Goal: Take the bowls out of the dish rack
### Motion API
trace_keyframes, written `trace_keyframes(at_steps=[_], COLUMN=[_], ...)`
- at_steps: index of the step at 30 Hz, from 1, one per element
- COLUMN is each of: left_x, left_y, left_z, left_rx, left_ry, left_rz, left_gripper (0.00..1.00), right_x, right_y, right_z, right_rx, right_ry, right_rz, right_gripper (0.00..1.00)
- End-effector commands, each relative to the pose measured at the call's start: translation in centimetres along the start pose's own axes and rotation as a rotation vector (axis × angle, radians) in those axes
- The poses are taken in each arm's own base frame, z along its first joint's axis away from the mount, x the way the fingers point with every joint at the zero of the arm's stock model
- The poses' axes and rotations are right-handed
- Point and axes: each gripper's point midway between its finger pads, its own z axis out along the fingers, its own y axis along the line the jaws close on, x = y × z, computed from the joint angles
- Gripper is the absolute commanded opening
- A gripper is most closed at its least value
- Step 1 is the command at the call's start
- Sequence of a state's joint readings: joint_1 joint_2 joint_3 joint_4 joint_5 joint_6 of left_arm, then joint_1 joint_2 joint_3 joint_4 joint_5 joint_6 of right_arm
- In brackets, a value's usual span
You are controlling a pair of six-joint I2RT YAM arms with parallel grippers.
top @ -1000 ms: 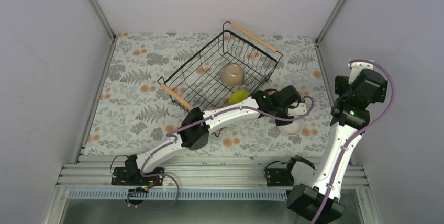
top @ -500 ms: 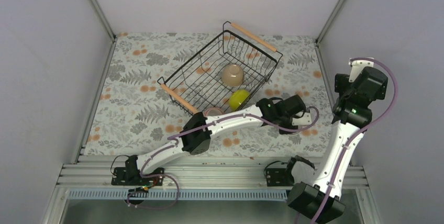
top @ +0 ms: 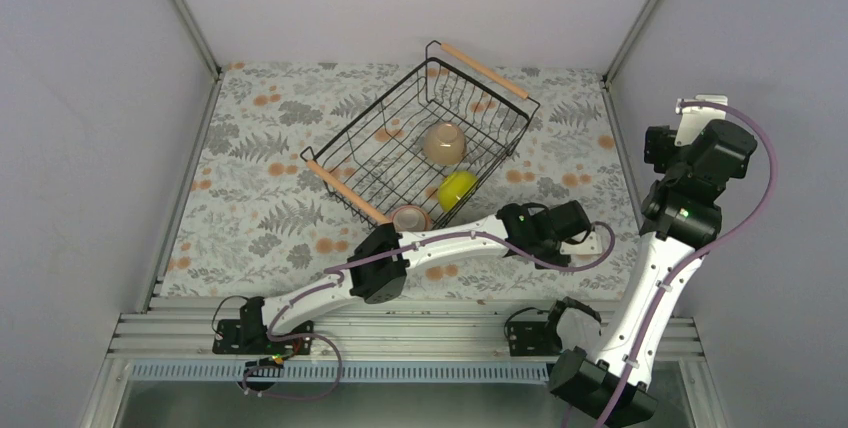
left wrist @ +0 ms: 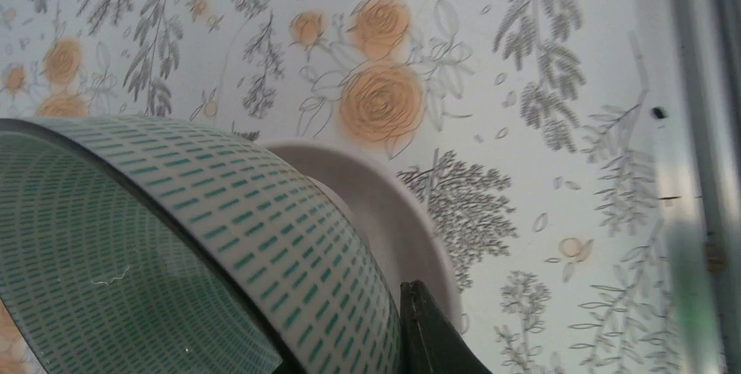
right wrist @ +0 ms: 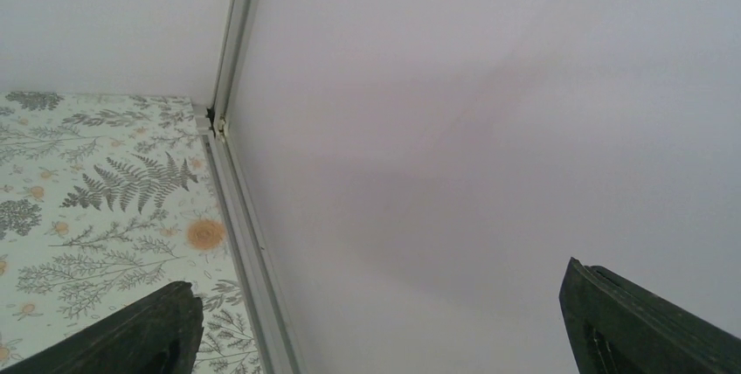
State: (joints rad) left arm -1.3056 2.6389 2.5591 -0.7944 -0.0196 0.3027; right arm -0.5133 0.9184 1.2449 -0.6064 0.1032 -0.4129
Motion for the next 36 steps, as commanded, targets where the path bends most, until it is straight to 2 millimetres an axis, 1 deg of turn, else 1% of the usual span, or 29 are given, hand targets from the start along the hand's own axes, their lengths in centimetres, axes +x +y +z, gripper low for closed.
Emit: trace_keyframes(at_steps=[1, 3, 9, 16, 20, 23, 27, 30, 31, 34, 36], left_x=[0.0, 0.4, 1.2, 1.6, 2.5, 3.3, 3.5, 3.5, 3.6, 3.7, 3.6], left_y=[1.3, 1.4, 0.6, -0.7, -1.7, -1.8, -1.0, -0.3, 0.0, 0.5, 0.8], left_z=[0.5, 0.7, 1.3, 1.2, 1.4, 1.6, 1.4, 1.1, 1.0, 0.7, 0.3], left_rx=[-0.105, -0.128, -0.154, -0.179, -0.147, -0.148, -0.189, -0.225, -0.233, -0.244, -0.253], left_ry=[0.011, 0.029, 0.072, 0.119, 0.155, 0.184, 0.205, 0.218, 0.221, 0.232, 0.235], left_rz=[0.022, 0.038, 0.101, 0.194, 0.219, 0.233, 0.259, 0.283, 0.285, 0.296, 0.302], left_gripper=[0.02, 0.02, 0.02, 0.02, 0.02, 0.03, 0.14, 0.31, 0.34, 0.51, 0.59], right_x=[-0.7, -0.7, -0.4, -0.2, -0.4, -0.4, -0.1, 0.2, 0.3, 0.7, 0.8], right_y=[-0.1, 0.0, 0.1, 0.4, 0.5, 0.6, 1.0, 1.3, 1.4, 1.5, 1.6], right_z=[-0.3, -0.3, -0.3, 0.0, -0.1, 0.0, 0.1, 0.2, 0.2, 0.4, 0.4], right_rx=[-0.018, -0.025, -0.027, -0.041, -0.045, -0.056, -0.07, -0.082, -0.085, -0.085, -0.089], right_ry=[-0.013, -0.012, -0.008, -0.007, -0.01, -0.01, -0.004, 0.003, 0.004, 0.011, 0.013], right_rz=[0.028, 0.027, 0.027, 0.031, 0.033, 0.032, 0.033, 0.032, 0.03, 0.028, 0.026], right_gripper=[1.0, 1.0, 1.0, 1.0, 1.0, 1.0, 1.0, 1.0, 1.0, 1.0, 1.0])
